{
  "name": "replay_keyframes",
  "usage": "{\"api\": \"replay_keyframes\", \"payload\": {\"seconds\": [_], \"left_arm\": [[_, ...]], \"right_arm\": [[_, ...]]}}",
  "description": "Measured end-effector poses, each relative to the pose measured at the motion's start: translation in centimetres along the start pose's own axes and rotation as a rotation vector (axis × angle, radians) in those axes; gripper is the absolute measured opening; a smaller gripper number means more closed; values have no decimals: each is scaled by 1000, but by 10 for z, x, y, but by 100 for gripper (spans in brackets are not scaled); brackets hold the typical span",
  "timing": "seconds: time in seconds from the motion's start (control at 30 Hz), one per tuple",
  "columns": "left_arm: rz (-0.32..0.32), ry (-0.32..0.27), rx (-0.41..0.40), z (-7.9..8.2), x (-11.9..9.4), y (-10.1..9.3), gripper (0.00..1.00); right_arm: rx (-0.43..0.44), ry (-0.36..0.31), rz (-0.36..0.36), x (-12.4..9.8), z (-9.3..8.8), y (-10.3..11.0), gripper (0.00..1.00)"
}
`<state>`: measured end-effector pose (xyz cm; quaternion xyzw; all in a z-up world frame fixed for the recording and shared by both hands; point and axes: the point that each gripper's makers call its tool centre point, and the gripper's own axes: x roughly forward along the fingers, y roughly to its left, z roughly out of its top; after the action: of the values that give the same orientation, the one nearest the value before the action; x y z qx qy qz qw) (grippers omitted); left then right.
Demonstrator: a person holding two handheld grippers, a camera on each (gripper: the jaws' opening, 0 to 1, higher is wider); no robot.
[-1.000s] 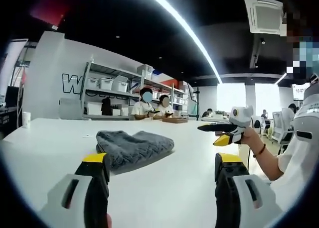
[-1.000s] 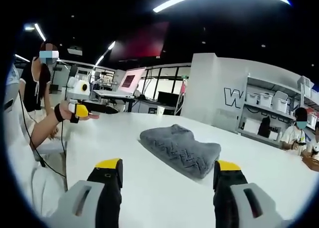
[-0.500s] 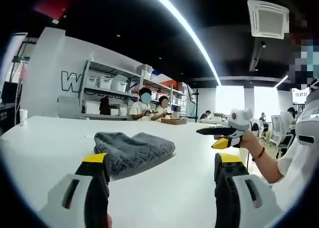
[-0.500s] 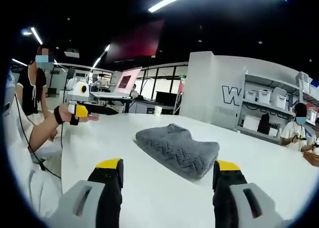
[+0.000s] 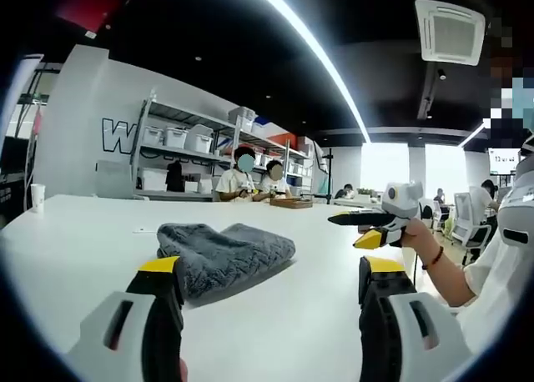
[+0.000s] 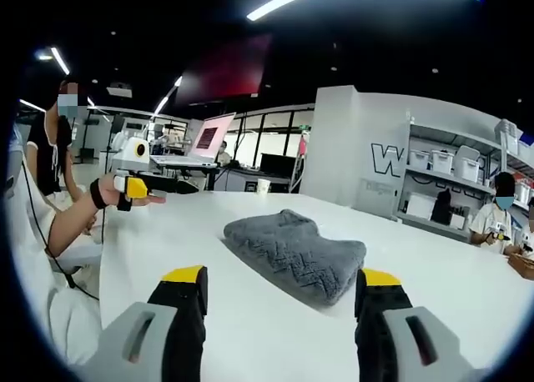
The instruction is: Open the folded towel by lifting each exposed corner and separating the folded layers until the towel lies flat within the target outline without major curled edges
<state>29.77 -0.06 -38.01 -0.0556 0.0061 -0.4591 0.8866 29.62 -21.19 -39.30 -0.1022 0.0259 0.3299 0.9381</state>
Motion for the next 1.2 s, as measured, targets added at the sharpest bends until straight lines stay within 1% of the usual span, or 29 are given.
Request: {"api": "replay_keyframes", "payload": {"seconds": [0.07, 0.13, 0.3, 0.43, 0.6, 0.73, 0.8, 0.9, 1.2], "left_arm": [[1, 6, 5, 0, 2, 1, 85], [1, 8, 8, 1, 4, 1, 85], [-6, 1, 3, 3, 8, 1, 84], [-17, 11, 14, 1, 13, -1, 85], [-18, 5, 4, 2, 17, 0, 85], [-12, 14, 8, 0, 18, 1, 84], [-19, 9, 2, 1, 19, 1, 84], [-16, 13, 3, 1, 21, 3, 84], [-28, 15, 18, 8, 28, 1, 83]], "right_arm": [[23, -21, 11, 1, 5, 0, 70], [26, -31, 11, 1, 8, 0, 69], [15, -19, 5, 6, 7, -2, 69], [21, -11, 5, 10, 6, -4, 68], [26, -17, 0, 13, 9, -10, 68], [29, -8, -1, 15, 7, -13, 67], [51, -15, 7, 16, 6, -13, 66], [59, -13, -2, 16, 5, -15, 66], [53, -11, -6, 19, 8, -18, 65]]}}
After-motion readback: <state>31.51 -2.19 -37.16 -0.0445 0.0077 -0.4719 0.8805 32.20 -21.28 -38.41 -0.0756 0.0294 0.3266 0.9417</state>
